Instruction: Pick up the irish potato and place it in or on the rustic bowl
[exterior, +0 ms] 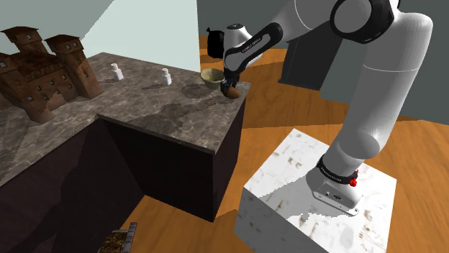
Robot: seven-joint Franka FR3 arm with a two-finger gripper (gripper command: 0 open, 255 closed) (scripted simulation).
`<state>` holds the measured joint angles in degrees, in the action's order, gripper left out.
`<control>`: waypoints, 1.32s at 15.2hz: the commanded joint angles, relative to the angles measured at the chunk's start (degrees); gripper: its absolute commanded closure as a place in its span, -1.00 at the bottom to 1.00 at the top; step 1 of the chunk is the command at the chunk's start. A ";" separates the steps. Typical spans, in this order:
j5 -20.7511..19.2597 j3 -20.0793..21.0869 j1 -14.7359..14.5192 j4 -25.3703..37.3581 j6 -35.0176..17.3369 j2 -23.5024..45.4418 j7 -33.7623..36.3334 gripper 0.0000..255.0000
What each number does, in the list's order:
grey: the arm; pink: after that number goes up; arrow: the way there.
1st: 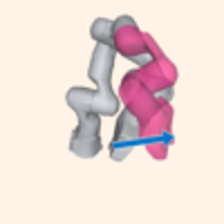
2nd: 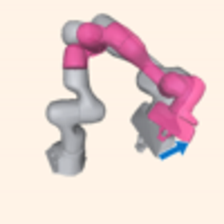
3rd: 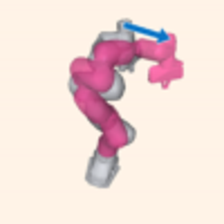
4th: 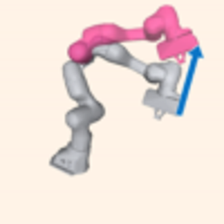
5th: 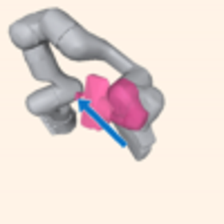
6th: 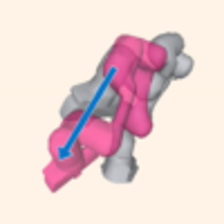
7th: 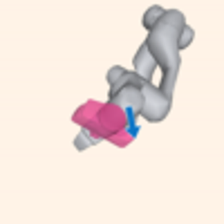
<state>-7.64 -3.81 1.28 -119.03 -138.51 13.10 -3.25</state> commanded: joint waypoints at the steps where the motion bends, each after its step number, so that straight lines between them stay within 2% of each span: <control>1: 0.00 0.00 0.00 0.00 0.00 0.00 0.00 1.00; 20: 0.79 0.22 -0.14 5.90 12.57 -6.72 -1.48 1.00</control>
<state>-6.90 -3.60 1.15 -113.65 -126.74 6.64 -4.65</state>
